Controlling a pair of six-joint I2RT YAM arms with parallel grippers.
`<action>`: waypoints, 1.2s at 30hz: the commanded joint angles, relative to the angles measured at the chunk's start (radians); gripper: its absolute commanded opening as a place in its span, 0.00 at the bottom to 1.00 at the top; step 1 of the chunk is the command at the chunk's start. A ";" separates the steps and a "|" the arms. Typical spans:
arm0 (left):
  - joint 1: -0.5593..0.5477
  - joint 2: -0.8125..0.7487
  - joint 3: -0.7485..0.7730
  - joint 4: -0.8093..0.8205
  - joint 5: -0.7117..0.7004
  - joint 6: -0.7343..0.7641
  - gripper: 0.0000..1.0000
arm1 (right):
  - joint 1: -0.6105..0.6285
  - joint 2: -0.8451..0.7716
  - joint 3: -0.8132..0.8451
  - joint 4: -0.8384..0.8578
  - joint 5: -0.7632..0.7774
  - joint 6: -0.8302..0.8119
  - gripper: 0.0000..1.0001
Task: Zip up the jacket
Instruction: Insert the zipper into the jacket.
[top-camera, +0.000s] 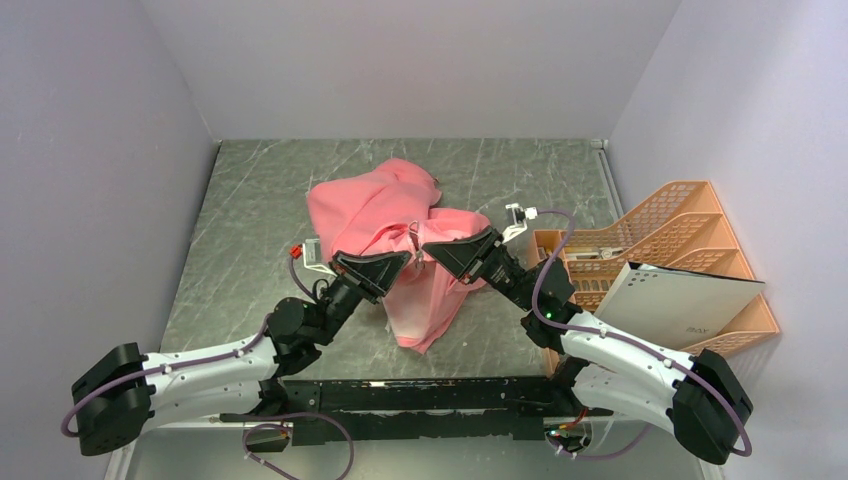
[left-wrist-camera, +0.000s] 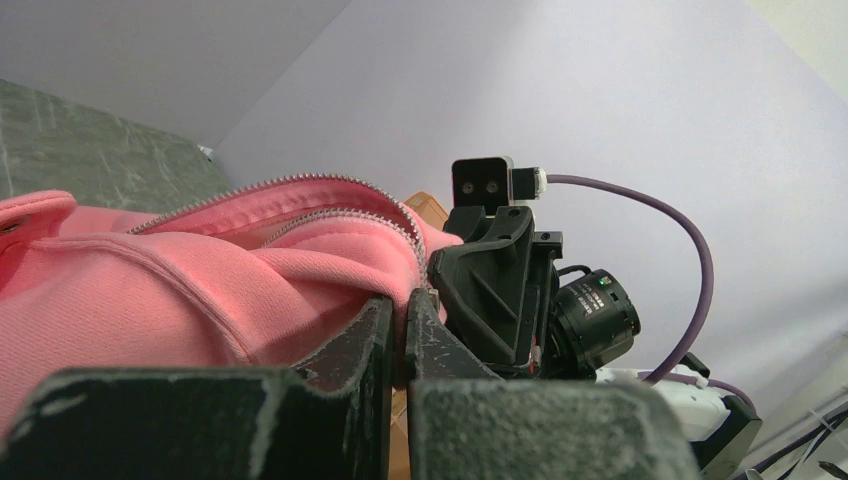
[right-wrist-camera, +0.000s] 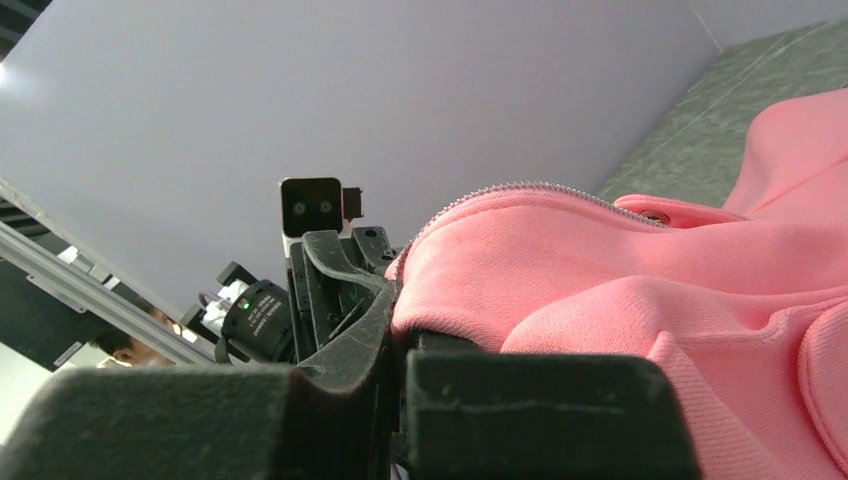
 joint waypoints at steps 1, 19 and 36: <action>-0.006 0.001 0.017 0.066 0.014 -0.010 0.05 | 0.001 -0.022 0.012 0.057 0.012 -0.003 0.00; -0.006 0.046 0.061 0.313 -0.029 0.185 0.05 | 0.000 -0.018 0.141 0.067 0.026 -0.249 0.00; -0.005 0.039 0.164 0.403 0.036 0.280 0.05 | 0.000 0.093 0.227 0.359 -0.132 -0.259 0.00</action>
